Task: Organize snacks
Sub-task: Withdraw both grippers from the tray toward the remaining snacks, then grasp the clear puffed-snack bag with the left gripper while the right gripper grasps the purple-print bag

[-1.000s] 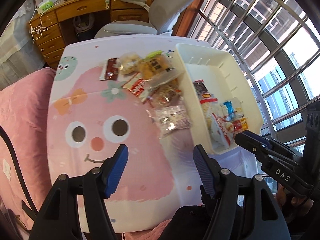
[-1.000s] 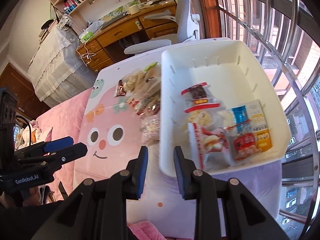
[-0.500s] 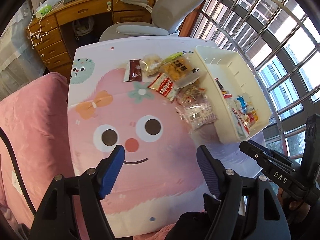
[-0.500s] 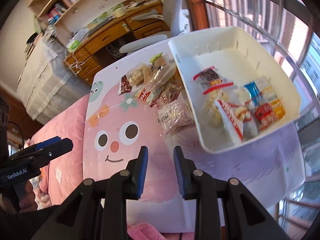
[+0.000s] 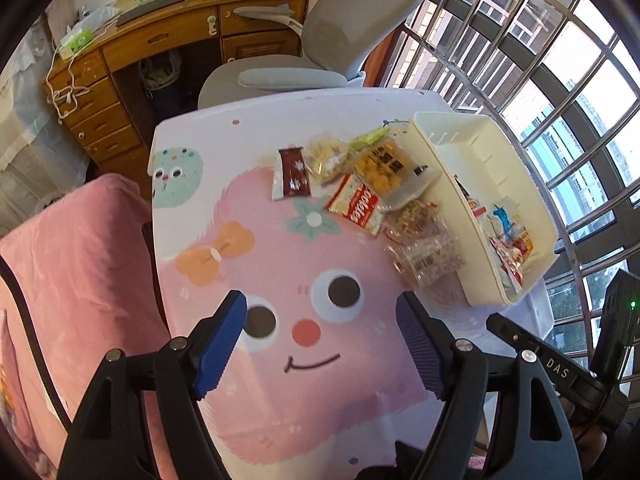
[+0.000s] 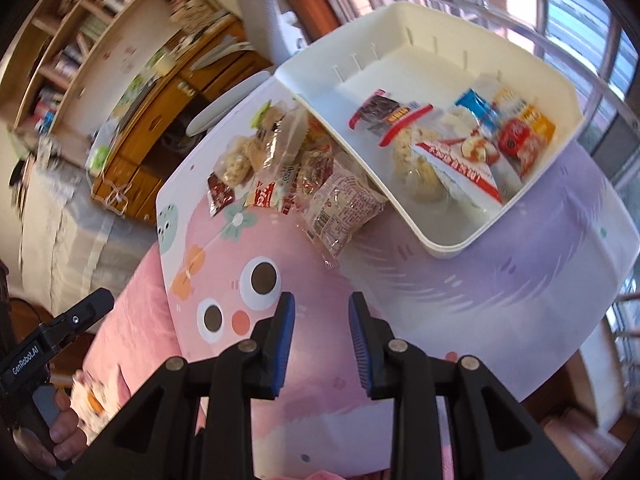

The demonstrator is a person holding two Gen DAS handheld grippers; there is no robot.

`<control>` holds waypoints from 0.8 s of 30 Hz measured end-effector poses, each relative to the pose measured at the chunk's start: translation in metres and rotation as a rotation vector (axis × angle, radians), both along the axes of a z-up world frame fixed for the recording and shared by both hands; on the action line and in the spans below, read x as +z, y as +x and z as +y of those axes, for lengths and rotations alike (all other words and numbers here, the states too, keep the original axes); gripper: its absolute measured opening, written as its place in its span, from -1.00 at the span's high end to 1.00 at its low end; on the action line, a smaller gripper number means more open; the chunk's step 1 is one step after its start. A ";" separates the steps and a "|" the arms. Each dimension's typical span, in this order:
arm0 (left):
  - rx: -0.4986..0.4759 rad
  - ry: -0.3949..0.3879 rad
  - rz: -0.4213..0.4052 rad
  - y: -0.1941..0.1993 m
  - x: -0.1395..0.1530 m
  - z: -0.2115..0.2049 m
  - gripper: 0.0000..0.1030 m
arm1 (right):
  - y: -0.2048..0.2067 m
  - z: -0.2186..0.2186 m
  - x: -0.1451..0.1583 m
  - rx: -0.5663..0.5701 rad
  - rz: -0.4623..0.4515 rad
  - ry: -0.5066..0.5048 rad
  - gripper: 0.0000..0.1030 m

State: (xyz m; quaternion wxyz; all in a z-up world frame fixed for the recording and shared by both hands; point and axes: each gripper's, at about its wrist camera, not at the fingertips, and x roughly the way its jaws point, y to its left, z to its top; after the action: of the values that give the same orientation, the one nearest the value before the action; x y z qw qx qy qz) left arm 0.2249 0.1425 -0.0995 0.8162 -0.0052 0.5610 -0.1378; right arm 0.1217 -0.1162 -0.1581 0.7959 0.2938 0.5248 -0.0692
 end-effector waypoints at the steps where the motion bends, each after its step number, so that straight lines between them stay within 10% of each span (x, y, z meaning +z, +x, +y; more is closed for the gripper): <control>1: -0.005 0.004 -0.003 0.005 0.000 -0.001 -0.47 | 0.002 0.001 -0.001 -0.013 -0.001 0.005 0.35; 24: -0.207 0.134 0.030 0.153 -0.055 -0.065 -0.56 | 0.073 0.007 -0.062 -0.206 0.047 0.020 0.07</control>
State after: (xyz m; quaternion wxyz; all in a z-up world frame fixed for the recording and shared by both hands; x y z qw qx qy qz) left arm 0.3782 0.0780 -0.1545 0.7877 0.1053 0.5785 -0.1836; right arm 0.1945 -0.1087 -0.2201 0.7691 0.3524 0.5109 -0.1525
